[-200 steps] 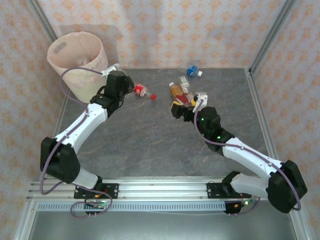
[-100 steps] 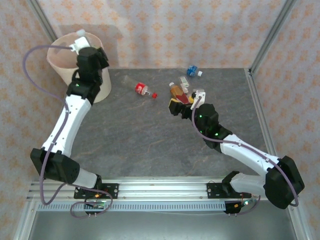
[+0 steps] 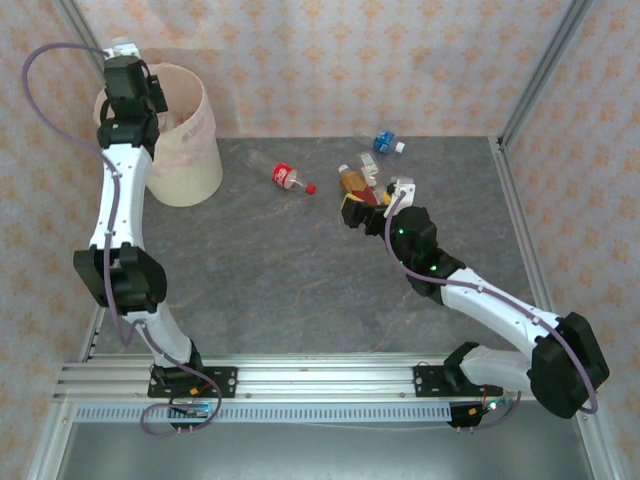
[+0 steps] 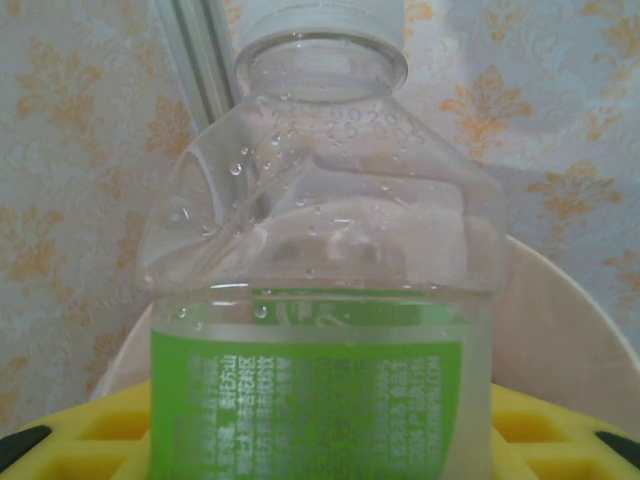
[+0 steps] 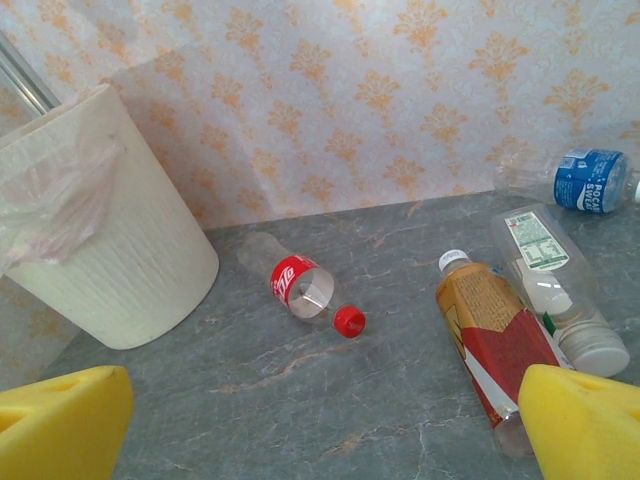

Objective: Put the plastic bottles in the bin

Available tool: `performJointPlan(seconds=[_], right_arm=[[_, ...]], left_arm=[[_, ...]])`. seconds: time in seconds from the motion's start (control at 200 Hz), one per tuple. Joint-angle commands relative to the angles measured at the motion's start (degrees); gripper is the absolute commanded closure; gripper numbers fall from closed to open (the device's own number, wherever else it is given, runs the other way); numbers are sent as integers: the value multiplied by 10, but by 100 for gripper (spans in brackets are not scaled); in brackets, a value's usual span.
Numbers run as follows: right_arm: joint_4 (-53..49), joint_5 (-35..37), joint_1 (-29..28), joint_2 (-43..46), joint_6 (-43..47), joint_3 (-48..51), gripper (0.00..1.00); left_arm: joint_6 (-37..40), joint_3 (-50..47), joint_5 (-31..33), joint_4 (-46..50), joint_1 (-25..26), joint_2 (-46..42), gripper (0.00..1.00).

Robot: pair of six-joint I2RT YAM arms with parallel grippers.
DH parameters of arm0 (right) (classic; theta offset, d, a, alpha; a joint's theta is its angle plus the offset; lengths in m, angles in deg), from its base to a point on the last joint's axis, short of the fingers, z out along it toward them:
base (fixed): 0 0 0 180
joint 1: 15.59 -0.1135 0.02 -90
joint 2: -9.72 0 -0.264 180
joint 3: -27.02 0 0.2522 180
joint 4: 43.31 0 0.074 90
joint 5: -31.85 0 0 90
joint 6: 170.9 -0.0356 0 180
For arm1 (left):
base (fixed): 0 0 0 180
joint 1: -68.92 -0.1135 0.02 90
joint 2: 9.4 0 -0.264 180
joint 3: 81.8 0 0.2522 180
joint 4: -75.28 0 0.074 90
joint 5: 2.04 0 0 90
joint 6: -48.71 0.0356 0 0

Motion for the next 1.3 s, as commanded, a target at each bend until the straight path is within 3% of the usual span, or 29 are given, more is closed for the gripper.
performJointPlan(seconds=[0.0, 0.175, 0.35, 0.39, 0.46, 0.535, 0.686, 1.056, 1.146, 1.291], right_arm=[[-10, 19, 4, 8, -5, -16, 1], [-15, 30, 4, 3, -3, -20, 1], [-18, 41, 4, -5, 2, -24, 1], [-19, 42, 5, -8, 3, -25, 1], [-18, 40, 4, -12, 3, -28, 1], [-18, 37, 4, -12, 1, -29, 1], [-17, 36, 4, -12, 1, -28, 1], [-22, 66, 4, 1, -10, -11, 1], [-25, 75, 4, 5, -12, -8, 1], [-35, 73, 4, 9, -15, -5, 1]], left_arm=[[97, 87, 27, 30, -6, 46, 57], [144, 260, 47, 103, -13, 179, 54], [180, 273, 24, 63, -13, 203, 48], [178, 273, 26, 50, -14, 206, 41], [166, 275, 38, 37, -13, 209, 12], [146, 282, 49, 50, -12, 208, 0], [81, 286, 39, 94, -12, 190, 0], [-129, 208, -78, 151, -8, 116, 0], [-167, 211, -97, 179, 12, 110, 0], [-211, 191, -59, 200, 71, 84, 0]])
